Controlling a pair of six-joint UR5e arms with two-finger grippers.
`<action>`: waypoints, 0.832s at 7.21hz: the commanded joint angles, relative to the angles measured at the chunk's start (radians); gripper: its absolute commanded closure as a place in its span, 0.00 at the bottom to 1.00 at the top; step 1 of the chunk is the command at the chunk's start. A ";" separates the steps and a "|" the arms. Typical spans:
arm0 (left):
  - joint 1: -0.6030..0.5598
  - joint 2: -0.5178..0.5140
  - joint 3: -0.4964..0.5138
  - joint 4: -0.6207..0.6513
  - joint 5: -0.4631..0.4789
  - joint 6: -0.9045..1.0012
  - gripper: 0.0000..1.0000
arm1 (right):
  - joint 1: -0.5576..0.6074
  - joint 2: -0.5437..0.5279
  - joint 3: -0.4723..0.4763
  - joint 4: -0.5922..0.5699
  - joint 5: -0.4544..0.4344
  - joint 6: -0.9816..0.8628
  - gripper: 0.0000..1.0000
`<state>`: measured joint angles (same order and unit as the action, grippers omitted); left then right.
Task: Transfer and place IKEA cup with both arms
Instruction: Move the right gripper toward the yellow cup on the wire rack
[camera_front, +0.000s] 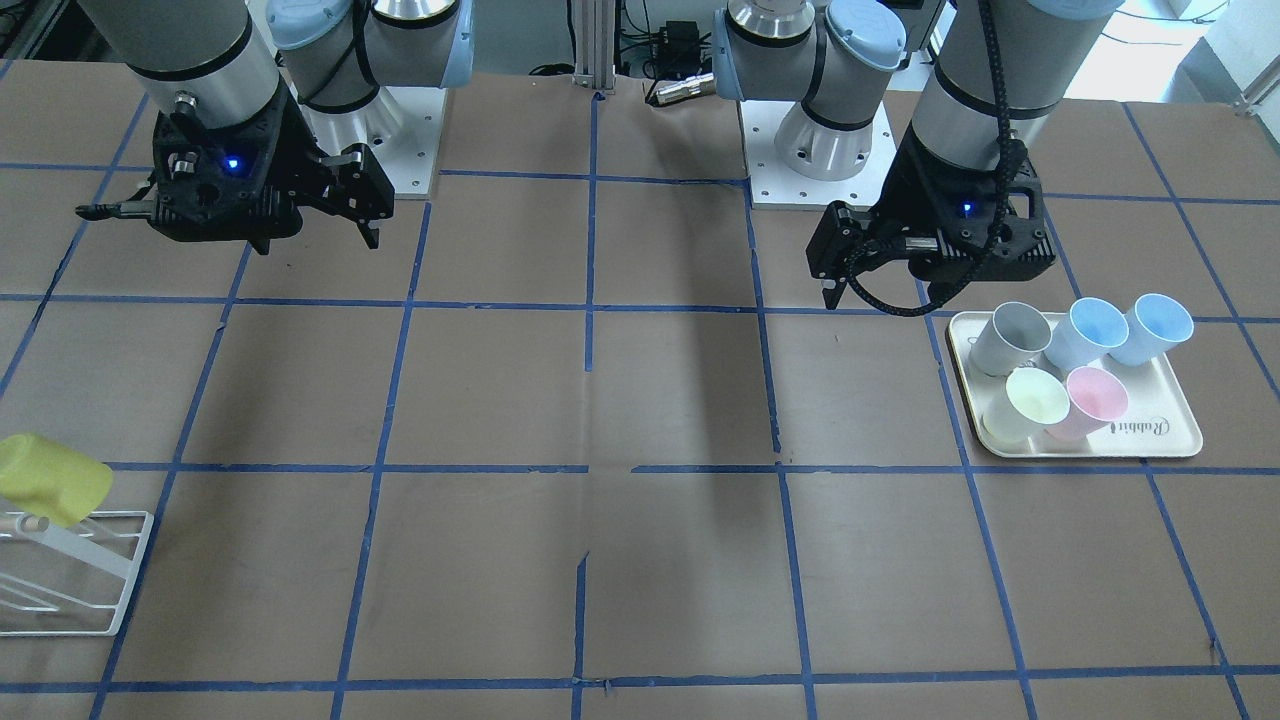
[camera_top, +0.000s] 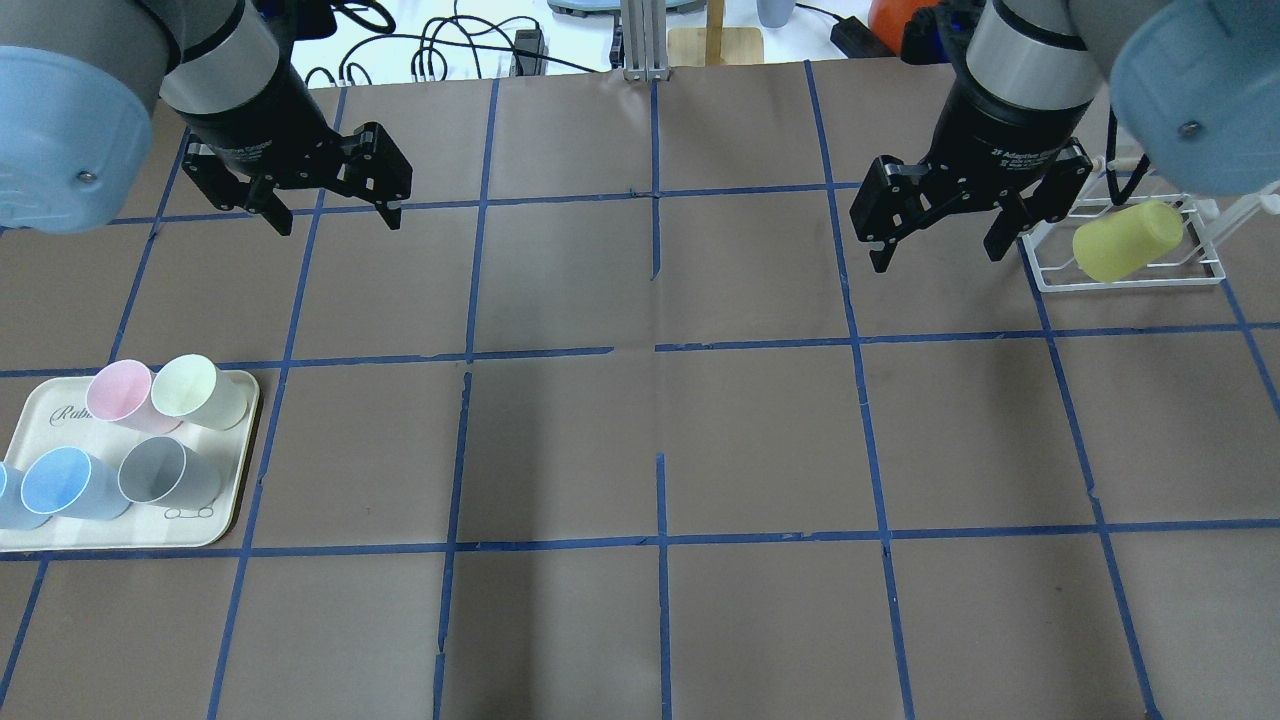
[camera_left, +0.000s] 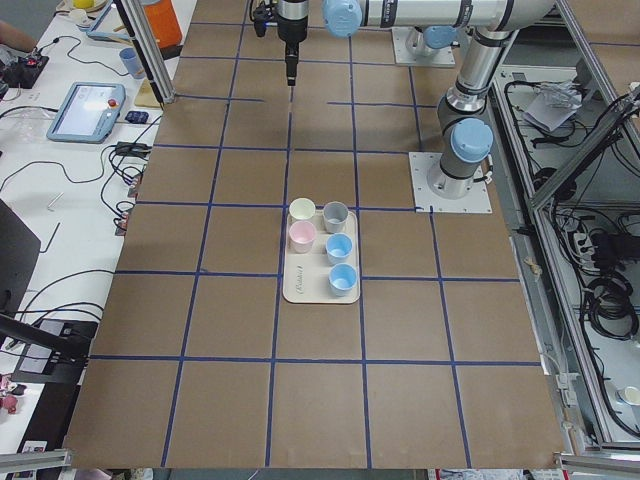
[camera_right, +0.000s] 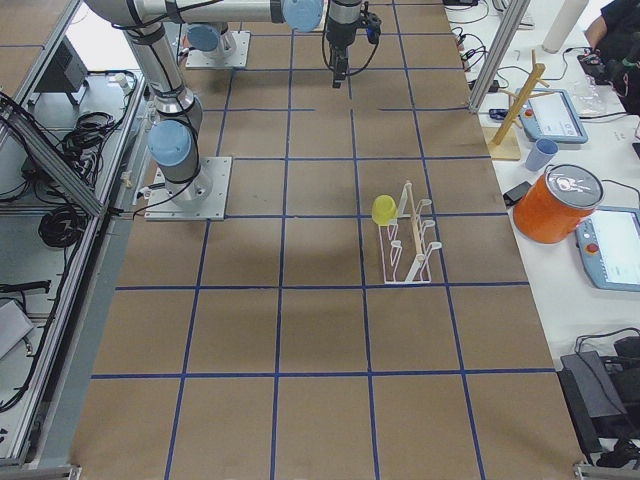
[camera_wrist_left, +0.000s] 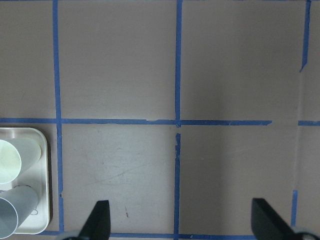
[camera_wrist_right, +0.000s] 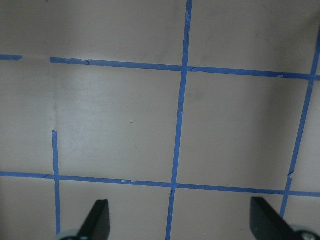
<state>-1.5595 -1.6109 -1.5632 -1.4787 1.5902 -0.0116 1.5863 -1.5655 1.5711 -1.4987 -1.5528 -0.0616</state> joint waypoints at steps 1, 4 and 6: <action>0.002 0.000 0.000 0.000 0.001 -0.001 0.00 | -0.002 0.001 0.001 0.001 -0.001 0.000 0.00; 0.002 0.003 0.000 0.000 -0.001 0.001 0.00 | -0.003 0.001 0.001 0.000 -0.003 0.000 0.00; 0.001 0.009 -0.001 0.000 0.001 0.001 0.00 | -0.005 0.001 0.001 -0.001 -0.001 0.000 0.00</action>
<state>-1.5572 -1.6048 -1.5634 -1.4788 1.5903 -0.0115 1.5827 -1.5647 1.5723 -1.4990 -1.5551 -0.0607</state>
